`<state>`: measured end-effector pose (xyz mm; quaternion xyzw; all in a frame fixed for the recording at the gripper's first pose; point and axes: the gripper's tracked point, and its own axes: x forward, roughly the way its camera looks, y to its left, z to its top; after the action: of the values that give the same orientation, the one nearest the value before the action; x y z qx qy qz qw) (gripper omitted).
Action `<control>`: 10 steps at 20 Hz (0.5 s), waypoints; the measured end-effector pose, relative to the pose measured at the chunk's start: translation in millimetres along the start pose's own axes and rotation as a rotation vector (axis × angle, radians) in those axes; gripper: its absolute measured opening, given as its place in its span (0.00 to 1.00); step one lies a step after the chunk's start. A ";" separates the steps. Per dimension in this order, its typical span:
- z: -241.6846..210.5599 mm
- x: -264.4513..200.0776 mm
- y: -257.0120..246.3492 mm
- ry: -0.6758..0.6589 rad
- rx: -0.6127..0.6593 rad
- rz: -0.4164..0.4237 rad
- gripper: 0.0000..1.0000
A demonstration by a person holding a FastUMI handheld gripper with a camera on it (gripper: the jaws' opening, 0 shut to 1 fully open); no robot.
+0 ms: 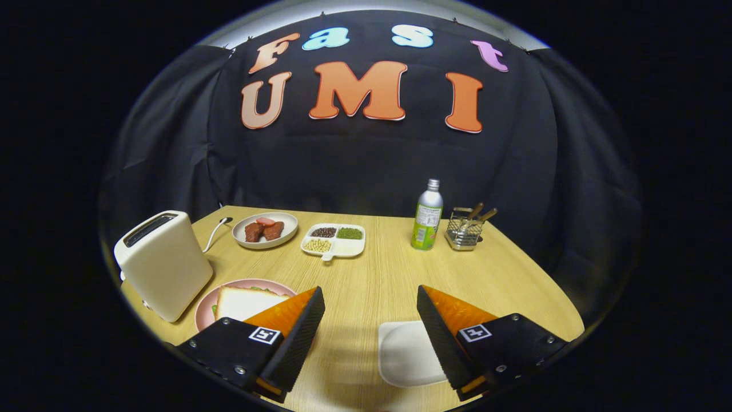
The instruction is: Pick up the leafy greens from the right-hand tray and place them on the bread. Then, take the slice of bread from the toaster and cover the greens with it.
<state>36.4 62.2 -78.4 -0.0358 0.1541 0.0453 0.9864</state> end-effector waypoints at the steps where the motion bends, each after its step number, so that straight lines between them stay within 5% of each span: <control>1: 7.0 -4.9 -3.7 -0.016 0.004 -0.001 0.97; 10: 43.2 -34.9 -23.7 -0.131 0.029 -0.027 0.97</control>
<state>18.7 39.6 -25.3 -0.0207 0.0892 0.0321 0.9953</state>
